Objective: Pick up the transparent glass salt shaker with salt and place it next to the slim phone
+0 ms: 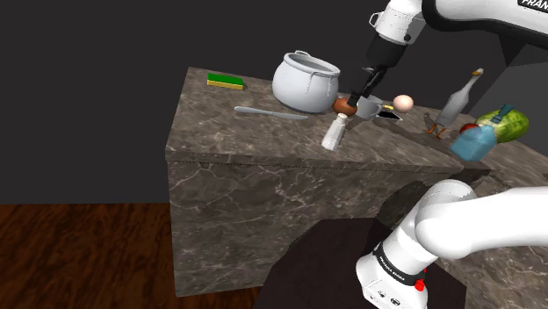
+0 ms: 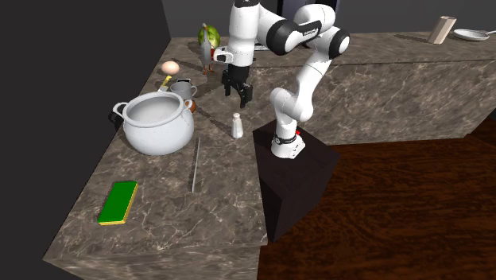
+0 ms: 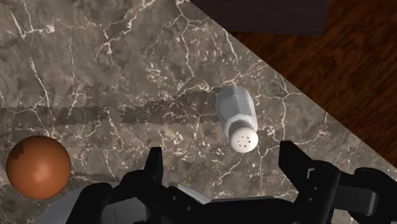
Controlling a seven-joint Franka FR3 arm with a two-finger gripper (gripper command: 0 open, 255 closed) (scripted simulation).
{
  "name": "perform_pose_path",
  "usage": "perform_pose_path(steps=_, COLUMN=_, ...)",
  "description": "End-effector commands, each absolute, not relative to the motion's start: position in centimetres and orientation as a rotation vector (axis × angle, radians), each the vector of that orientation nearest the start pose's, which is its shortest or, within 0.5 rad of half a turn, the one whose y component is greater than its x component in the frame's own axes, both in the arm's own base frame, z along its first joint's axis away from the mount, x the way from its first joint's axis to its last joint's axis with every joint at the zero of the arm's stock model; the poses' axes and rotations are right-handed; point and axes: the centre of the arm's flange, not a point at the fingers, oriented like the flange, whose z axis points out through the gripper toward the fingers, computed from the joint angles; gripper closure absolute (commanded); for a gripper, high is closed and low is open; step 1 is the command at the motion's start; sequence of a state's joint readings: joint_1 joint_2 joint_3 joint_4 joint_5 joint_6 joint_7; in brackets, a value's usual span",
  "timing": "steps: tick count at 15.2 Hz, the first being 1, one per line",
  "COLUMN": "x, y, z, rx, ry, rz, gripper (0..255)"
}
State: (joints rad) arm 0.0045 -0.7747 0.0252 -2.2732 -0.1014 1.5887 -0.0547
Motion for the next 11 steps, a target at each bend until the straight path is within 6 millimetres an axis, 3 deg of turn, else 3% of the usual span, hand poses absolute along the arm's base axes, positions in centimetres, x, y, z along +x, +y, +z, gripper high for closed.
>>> perform_pose_path(steps=1, x=31.2, y=0.2, z=62.9, rx=-3.257, ry=-0.123, rz=-0.144, gripper=0)
perform_pose_path(steps=4, x=33.9, y=2.7, z=60.6, rx=-3.238, ry=0.098, rz=-0.041, gripper=0)
perform_pose_path(steps=11, x=34.1, y=2.5, z=57.4, rx=-3.237, ry=0.106, rz=-0.037, gripper=0)
